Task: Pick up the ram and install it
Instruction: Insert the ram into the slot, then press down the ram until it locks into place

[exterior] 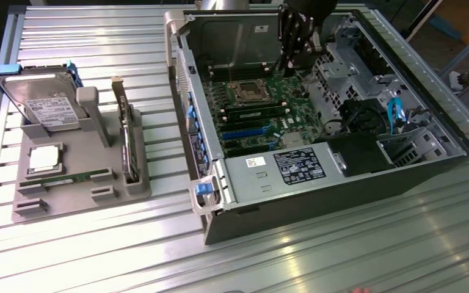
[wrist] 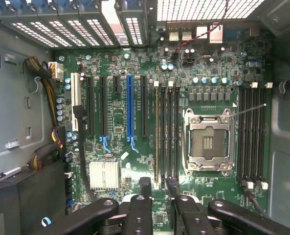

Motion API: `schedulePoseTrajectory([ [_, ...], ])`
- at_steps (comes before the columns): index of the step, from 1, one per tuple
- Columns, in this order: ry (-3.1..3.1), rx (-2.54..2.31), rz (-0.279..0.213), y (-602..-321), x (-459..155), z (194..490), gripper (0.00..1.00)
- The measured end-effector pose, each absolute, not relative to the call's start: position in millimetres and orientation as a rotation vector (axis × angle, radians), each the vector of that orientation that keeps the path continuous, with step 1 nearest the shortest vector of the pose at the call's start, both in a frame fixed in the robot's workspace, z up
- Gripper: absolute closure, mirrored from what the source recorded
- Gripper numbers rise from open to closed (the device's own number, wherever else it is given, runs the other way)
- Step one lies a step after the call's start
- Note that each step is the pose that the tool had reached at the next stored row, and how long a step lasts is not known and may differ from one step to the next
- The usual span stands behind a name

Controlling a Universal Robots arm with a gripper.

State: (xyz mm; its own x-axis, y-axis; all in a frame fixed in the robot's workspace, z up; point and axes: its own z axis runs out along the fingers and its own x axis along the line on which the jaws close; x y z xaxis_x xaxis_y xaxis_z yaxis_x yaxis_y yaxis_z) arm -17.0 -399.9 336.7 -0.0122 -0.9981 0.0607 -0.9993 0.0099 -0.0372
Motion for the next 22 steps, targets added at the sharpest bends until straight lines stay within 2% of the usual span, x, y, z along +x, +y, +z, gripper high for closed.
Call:
schedulePoseTrajectory([
  [7,-2.221,2.196,0.108,-399.9,-17.1,346.9,0.75],
  [22,-2.221,2.196,0.108,-399.9,-17.1,346.9,0.76],
])
